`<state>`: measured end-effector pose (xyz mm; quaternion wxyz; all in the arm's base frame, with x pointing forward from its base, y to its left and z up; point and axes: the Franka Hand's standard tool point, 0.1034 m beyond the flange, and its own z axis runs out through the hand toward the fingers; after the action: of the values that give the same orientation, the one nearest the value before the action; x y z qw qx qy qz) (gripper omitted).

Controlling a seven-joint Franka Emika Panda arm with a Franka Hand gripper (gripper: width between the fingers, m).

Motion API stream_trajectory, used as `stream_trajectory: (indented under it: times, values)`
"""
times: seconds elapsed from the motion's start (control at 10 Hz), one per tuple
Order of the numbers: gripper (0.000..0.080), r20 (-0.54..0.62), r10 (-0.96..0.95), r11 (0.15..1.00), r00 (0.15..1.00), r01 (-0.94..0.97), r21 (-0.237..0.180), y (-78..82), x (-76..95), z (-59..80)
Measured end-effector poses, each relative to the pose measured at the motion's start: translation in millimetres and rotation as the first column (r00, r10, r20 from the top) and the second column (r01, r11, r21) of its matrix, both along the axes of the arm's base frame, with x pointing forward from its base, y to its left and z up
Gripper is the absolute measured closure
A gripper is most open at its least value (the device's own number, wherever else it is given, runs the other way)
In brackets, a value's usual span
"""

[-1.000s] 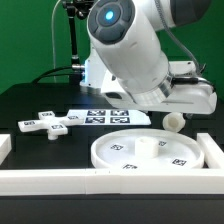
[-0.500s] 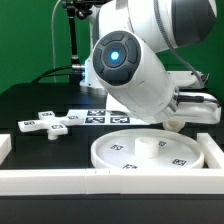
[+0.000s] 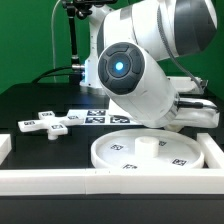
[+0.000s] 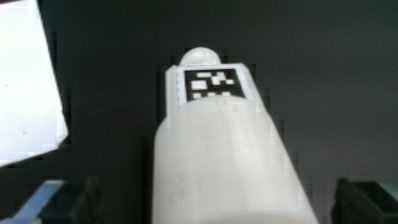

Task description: Assemble round table

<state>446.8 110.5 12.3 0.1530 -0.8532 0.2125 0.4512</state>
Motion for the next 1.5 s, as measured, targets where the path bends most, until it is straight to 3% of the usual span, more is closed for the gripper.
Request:
stream_trajectory:
  times: [0.2,0.4,0.8,1.2,1.4,1.5]
  values:
    - [0.0151,0.000,0.002,1.000,1.000,-0.002,-0.001,1.0,-1.0,-1.0]
    - [0.0396,0.000,0.001,1.000,1.000,-0.001,-0.002,1.1,-1.7,-1.6]
    - [0.0392,0.002,0.003,1.000,1.000,-0.003,0.003,-0.3,-0.1,1.9]
    - [0.0390,0.046,0.027,0.998,0.999,-0.030,0.058,-16.0,29.0,68.2]
    - [0.0390,0.080,0.026,0.998,0.996,-0.030,0.051,-16.6,37.9,79.6]
    - [0.0390,0.100,0.021,0.999,0.995,-0.025,0.041,-16.1,39.9,76.3]
